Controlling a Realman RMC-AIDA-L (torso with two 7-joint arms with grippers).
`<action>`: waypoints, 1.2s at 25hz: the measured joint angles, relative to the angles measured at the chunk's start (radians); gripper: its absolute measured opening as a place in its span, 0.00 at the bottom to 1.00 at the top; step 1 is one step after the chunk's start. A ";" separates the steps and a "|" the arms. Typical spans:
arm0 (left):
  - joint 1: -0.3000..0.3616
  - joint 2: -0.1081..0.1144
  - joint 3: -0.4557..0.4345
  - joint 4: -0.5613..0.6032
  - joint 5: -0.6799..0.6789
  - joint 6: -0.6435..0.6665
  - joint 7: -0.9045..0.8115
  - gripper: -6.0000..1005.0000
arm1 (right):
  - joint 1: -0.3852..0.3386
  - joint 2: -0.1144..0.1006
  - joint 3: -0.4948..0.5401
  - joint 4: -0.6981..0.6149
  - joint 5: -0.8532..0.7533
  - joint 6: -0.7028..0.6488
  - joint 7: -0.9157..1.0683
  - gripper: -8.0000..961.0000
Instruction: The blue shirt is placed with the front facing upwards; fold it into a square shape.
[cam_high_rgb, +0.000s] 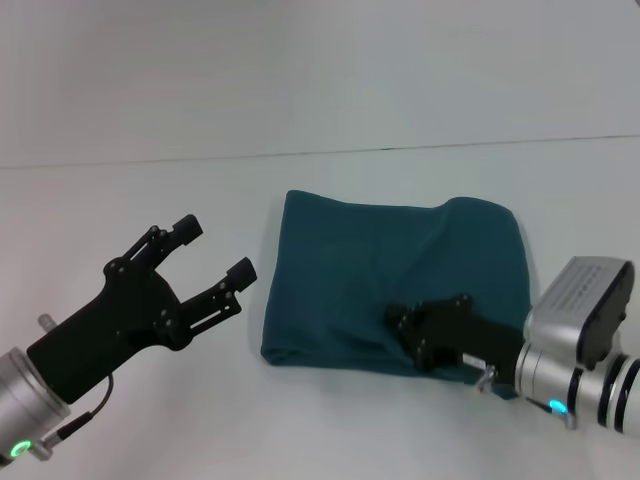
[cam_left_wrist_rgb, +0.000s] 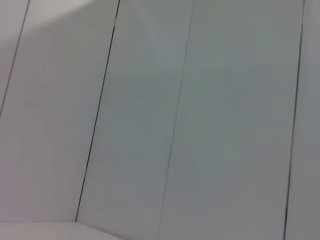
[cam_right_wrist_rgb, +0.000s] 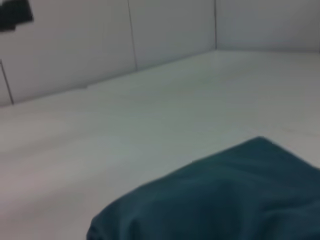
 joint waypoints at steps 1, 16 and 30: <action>-0.001 0.000 0.000 0.000 0.000 0.000 0.000 0.93 | 0.003 0.000 -0.008 0.009 -0.003 -0.001 -0.012 0.01; -0.005 -0.001 0.003 0.000 -0.001 -0.001 0.000 0.93 | -0.008 0.005 0.057 0.053 0.172 -0.052 -0.120 0.01; -0.013 -0.002 0.005 -0.002 -0.001 -0.006 0.006 0.90 | -0.054 -0.003 0.059 0.078 0.171 -0.243 -0.182 0.02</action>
